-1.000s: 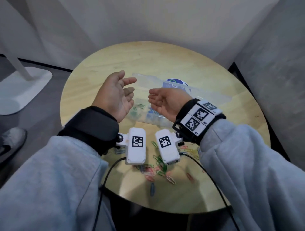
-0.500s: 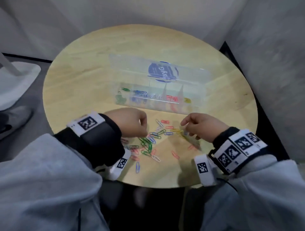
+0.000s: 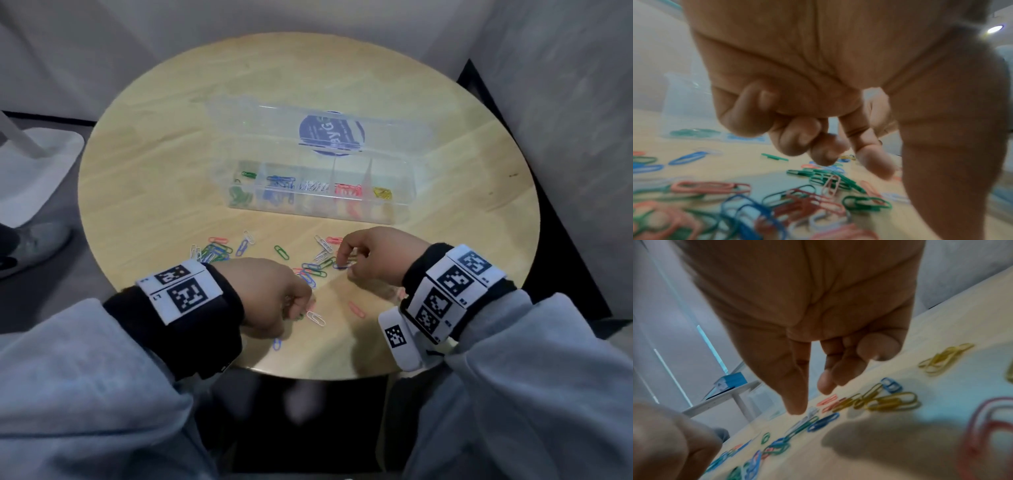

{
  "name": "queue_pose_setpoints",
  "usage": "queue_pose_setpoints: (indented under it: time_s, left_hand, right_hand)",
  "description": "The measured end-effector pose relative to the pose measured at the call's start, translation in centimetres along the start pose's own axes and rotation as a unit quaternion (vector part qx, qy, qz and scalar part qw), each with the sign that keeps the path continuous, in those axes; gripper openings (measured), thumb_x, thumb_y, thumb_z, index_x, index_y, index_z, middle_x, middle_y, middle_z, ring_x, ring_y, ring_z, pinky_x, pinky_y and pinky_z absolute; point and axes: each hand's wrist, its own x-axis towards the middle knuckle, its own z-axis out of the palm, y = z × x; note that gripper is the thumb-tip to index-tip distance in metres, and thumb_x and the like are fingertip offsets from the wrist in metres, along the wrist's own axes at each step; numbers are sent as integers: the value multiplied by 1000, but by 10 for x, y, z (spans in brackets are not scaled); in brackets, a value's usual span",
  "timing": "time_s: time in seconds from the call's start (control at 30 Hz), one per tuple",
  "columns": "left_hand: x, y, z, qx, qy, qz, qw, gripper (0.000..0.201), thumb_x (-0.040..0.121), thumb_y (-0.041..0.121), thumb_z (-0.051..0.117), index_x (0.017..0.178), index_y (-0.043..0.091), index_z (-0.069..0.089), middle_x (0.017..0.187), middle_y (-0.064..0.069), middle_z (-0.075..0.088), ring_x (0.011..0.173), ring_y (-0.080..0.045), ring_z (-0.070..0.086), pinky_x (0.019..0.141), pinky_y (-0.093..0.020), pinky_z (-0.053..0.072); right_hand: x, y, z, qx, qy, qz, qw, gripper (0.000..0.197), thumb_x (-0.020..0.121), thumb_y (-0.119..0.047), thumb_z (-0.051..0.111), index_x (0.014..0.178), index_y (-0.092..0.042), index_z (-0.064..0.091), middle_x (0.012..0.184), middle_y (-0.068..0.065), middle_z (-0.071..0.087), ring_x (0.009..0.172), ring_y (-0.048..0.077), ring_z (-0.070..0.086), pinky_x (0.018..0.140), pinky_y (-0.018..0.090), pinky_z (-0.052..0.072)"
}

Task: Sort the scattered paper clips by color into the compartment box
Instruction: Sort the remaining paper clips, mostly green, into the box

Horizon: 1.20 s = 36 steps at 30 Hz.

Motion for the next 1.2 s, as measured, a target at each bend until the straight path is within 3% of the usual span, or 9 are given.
queue_pose_setpoints:
  time_s: [0.07,0.23,0.4,0.5,0.67,0.77,0.9,1.03,1.2]
  left_hand:
    - [0,-1,4,-1,-26,27,999,20,67,19,64,76,33,54,89,6,60,83,-17,58,72,-31,50]
    - [4,-4,9,21,-38,59,997,18,74,17,63,86,30,64,95,6,63,89,-16,59,76,-30,49]
    - [8,-6,11,23,-34,54,998,13,73,22,68,78,32,63,94,5,64,88,-15,60,74,-29,48]
    - [9,-7,9,30,-24,51,998,13,73,26,71,85,28,66,92,7,60,91,-16,59,73,-28,44]
    - [9,-5,8,36,0,55,998,11,72,27,71,80,30,63,96,4,63,91,-18,59,76,-30,47]
    - [9,-5,8,51,-2,49,998,11,74,30,70,77,29,60,96,5,63,90,-17,58,75,-28,45]
    - [10,-5,7,43,-2,42,998,11,75,30,69,74,27,59,93,4,65,86,-16,59,70,-27,43]
    - [5,-4,1,-69,29,31,997,13,75,29,69,70,24,58,73,5,63,64,-10,54,59,-22,41]
    - [-4,-14,-26,-290,180,33,940,18,77,15,72,66,18,59,58,7,60,51,-3,49,56,-17,41]
  right_hand:
    - [2,-4,2,-20,-5,-20,1000,22,80,-11,59,86,-32,60,66,-12,42,59,5,42,57,23,37]
    - [6,-4,6,-89,15,9,996,22,80,-9,56,86,-30,56,69,-13,41,73,17,48,50,18,32]
    - [8,-1,10,-123,1,9,992,7,83,-17,59,81,-22,56,74,-9,50,81,20,53,60,23,37]
    - [7,-3,8,-154,-11,15,988,13,86,-21,59,74,-19,52,82,-2,54,79,19,50,55,23,35]
    - [3,-5,9,-158,-20,46,986,22,79,-13,55,61,-20,45,60,-3,49,57,15,47,48,20,35]
    - [-4,-4,-1,-79,-36,50,995,14,73,-8,56,62,-16,53,58,1,58,54,18,51,57,25,48]
    - [-9,12,-37,84,38,25,995,18,82,-9,64,68,-14,54,64,0,61,60,15,55,67,28,51]
    - [-21,32,-56,333,99,20,937,22,87,6,56,75,-12,53,61,4,56,54,13,58,54,19,53]
    - [-30,37,-57,424,110,56,897,27,93,8,40,76,-7,55,66,10,48,45,7,63,49,17,55]
